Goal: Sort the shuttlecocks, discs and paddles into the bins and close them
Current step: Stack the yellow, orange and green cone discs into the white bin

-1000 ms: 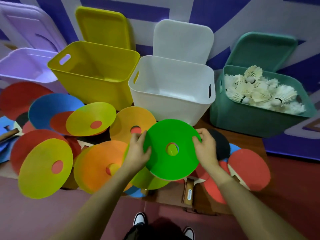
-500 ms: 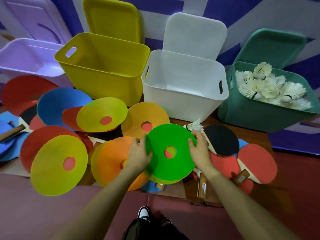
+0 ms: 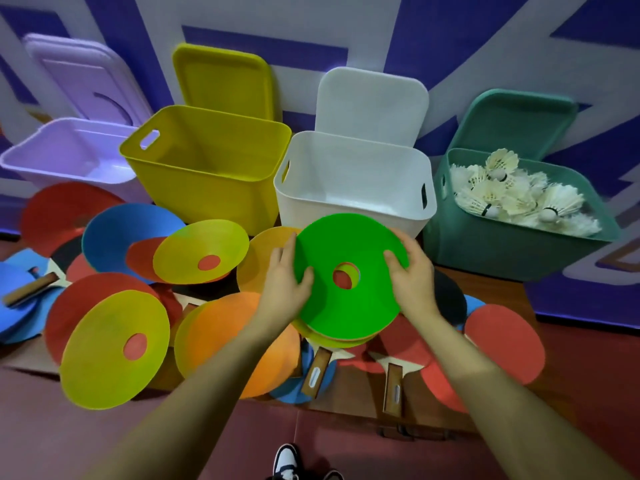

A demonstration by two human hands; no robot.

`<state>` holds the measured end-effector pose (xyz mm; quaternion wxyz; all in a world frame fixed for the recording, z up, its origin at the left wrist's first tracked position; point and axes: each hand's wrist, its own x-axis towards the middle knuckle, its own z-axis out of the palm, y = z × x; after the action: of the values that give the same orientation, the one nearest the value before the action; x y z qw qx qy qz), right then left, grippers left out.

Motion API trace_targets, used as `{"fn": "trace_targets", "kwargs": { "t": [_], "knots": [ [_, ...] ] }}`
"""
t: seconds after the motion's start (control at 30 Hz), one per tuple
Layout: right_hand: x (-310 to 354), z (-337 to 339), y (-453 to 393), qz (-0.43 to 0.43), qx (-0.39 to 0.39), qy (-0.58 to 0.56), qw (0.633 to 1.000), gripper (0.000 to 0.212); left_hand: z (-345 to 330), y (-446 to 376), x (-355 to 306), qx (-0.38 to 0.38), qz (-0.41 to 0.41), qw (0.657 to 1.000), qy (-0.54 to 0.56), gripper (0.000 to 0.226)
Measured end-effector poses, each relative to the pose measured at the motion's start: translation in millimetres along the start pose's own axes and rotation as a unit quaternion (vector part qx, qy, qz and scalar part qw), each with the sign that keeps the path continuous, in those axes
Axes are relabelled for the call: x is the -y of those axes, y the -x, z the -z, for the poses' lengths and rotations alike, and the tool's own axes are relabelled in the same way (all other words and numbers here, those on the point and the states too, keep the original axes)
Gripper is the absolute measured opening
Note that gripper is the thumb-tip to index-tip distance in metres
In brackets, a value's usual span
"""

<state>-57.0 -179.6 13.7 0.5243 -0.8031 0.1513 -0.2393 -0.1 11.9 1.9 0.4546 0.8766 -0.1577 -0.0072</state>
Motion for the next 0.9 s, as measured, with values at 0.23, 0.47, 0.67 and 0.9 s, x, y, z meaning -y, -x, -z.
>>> {"fn": "trace_targets", "kwargs": {
  "t": [0.23,0.47,0.67,0.9],
  "knots": [
    [35.9,17.8,-73.5,0.058,-0.049,-0.046,0.996,0.041,15.5,-64.5,-62.9,-0.068,-0.055,0.996,0.001,0.063],
    [51.2,22.2,-139.7,0.064,-0.074,-0.034,0.995,0.04,23.4,-138.0,-92.1,-0.053,-0.071,0.996,-0.02,0.062],
    [47.9,16.0,-205.5,0.038,-0.11,-0.016,0.993,0.039,15.5,-210.6,-95.6,0.007,-0.093,0.996,-0.008,0.062],
    [7.3,-12.9,-262.3,-0.021,-0.132,0.025,0.991,0.038,-6.9,-280.5,-67.4,0.058,-0.11,0.992,-0.012,0.057]
  ]
}}
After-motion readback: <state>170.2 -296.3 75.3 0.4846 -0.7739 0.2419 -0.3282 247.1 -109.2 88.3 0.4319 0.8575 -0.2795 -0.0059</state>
